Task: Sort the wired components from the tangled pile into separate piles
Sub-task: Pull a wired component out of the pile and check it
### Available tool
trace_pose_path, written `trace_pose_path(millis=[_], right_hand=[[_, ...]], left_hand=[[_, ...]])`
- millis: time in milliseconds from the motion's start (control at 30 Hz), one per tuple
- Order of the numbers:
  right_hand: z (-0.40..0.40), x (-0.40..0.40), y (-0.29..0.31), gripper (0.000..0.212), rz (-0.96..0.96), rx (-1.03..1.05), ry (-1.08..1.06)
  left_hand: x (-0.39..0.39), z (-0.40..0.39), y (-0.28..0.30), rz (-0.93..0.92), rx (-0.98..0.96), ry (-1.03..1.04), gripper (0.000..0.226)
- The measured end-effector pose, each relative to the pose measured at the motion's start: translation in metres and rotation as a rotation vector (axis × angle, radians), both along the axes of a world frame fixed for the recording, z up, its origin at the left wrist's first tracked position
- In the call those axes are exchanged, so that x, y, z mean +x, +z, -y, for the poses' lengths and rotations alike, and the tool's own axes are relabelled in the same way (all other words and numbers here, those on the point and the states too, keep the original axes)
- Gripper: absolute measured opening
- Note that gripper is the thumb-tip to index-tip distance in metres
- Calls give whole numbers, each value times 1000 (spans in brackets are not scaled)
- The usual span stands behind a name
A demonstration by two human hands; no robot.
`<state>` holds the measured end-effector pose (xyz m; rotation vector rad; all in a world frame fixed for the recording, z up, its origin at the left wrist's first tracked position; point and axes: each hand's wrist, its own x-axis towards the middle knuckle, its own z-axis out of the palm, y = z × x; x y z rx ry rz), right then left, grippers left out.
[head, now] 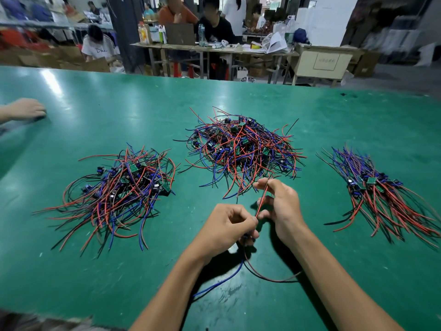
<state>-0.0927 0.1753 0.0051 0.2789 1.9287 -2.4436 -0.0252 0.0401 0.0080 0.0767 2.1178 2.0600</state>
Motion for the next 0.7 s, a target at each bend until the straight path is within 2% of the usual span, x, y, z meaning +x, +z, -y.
trace_pose_path(millis=[133, 300, 400, 467, 533, 633, 700], right_hand=[[3, 2, 1, 27, -26, 6, -38], [-2, 2, 3, 20, 42, -81, -66], [-13, -1, 4, 23, 67, -163, 80], [-20, -5, 5, 36, 84, -135, 232], [-23, -6, 4, 39, 56, -12, 319], [-25, 0, 2, 14, -226, 430, 449], [-22, 6, -4, 12, -377, 644, 570]], left_hand=[[1, -1, 2, -7, -7, -7, 25], [1, -3, 2, -8, -12, -24, 26], [1, -2, 2, -20, 0, -12, 20], [-1, 0, 3, -26, 60, 33, 17], [-3, 3, 3, -12, 168, 113, 18], [-8, 7, 5, 49, 398, 285, 20], [-11, 9, 5, 82, 527, 390, 18]])
